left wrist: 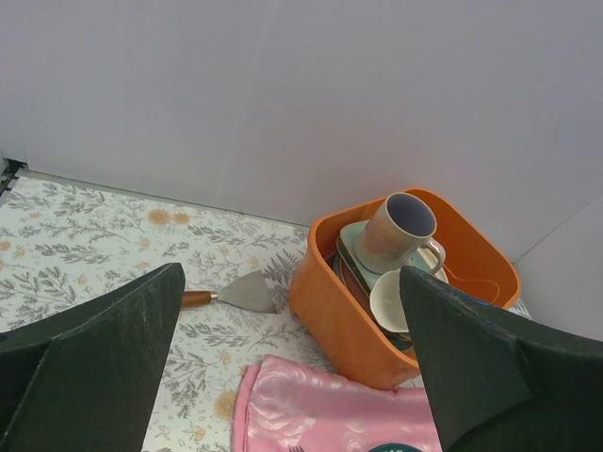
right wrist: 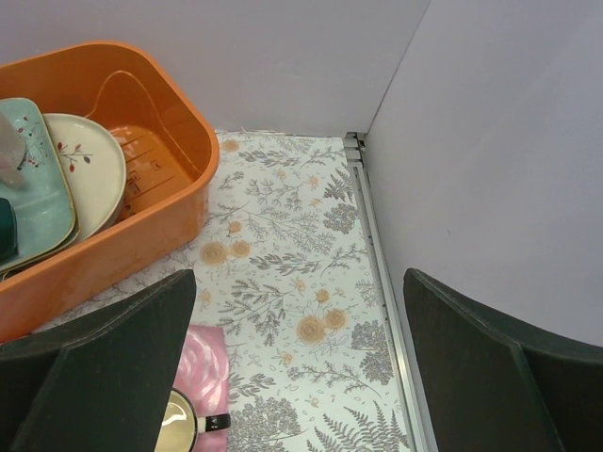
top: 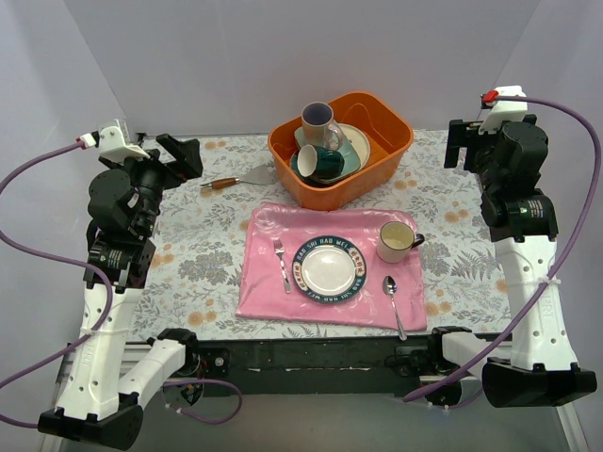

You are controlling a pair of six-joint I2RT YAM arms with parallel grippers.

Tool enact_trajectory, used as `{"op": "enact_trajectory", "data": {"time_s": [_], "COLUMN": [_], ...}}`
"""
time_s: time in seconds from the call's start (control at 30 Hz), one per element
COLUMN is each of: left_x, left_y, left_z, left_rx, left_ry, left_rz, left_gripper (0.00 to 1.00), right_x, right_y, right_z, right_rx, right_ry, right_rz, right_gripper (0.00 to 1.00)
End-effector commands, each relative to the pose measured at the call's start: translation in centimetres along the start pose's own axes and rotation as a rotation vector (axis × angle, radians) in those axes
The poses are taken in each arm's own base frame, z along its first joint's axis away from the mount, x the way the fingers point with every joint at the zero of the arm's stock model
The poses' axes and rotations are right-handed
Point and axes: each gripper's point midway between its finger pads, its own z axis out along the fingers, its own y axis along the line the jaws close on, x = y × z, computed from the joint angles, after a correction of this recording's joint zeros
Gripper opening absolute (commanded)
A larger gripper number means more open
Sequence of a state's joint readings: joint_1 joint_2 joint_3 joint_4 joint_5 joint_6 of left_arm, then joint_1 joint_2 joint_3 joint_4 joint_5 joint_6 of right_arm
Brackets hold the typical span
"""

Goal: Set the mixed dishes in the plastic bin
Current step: Reset both arms

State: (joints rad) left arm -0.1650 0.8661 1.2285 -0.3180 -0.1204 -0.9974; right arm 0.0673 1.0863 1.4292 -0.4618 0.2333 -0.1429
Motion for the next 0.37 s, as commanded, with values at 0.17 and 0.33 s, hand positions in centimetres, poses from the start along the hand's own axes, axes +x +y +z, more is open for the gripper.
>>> {"op": "enact_trajectory", "data": {"time_s": [0.17, 0.33], "left_x": [-1.0, -1.1], "left_y": [-0.3, -0.7], "left_z": [0.0, 0.0], "left_rx": [0.023, 0.046], "left_ry": [-0.049, -0.058], "left_rz": [0.017, 0.018], "left_gripper": [0.98, 0.98], "right_x": [-1.9, -2.8], "right_y": [-0.3, 0.2], "right_z": [-0.1, -0.6], "right_rx": [0.009, -0.03], "right_ry": [-0.073, -0.105], "right_rz": [0.007, 0.018], "right_gripper": [0.98, 0.99]}}
